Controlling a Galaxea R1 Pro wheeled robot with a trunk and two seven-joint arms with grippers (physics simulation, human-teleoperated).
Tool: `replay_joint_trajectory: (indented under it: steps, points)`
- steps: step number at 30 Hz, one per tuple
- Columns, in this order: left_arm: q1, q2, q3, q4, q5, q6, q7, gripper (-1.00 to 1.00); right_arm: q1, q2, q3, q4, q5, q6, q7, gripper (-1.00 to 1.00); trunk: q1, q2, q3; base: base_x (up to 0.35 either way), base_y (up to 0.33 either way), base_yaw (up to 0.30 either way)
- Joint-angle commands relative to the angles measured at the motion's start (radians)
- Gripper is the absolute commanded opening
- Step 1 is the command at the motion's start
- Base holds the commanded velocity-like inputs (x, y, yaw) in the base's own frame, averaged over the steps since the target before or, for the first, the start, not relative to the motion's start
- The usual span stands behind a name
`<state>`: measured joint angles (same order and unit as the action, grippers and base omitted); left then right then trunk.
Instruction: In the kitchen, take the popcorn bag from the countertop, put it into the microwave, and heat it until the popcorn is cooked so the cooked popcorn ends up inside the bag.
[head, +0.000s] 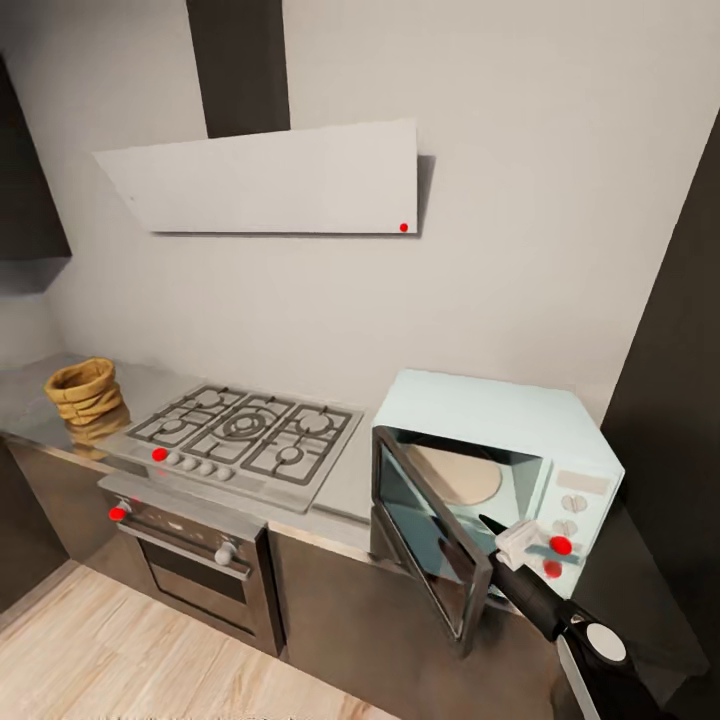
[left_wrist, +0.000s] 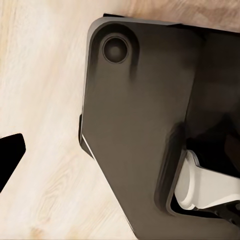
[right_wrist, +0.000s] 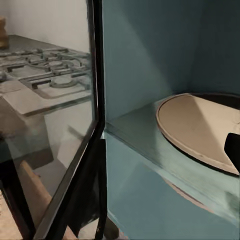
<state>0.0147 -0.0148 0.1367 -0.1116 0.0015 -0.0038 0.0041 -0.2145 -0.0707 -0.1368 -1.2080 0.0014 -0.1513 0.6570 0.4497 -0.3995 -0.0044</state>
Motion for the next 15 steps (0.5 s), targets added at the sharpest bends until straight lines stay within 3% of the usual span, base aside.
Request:
replay_joint_trajectory:
  steps: [1,15]
  points:
    - [0.001,-0.001,0.006,-0.001,0.000,-0.001,0.000,1.00,0.000,0.000,-0.001,0.001,0.001,-0.004,0.006,1.00,0.000,-0.001,0.000,0.000,-0.023,0.255]
    - [0.001,-0.001,0.006,-0.001,0.000,-0.001,0.000,1.00,0.000,0.000,-0.001,0.001,0.000,-0.004,0.006,1.00,0.000,-0.001,0.000,-0.001,-0.002,0.255]
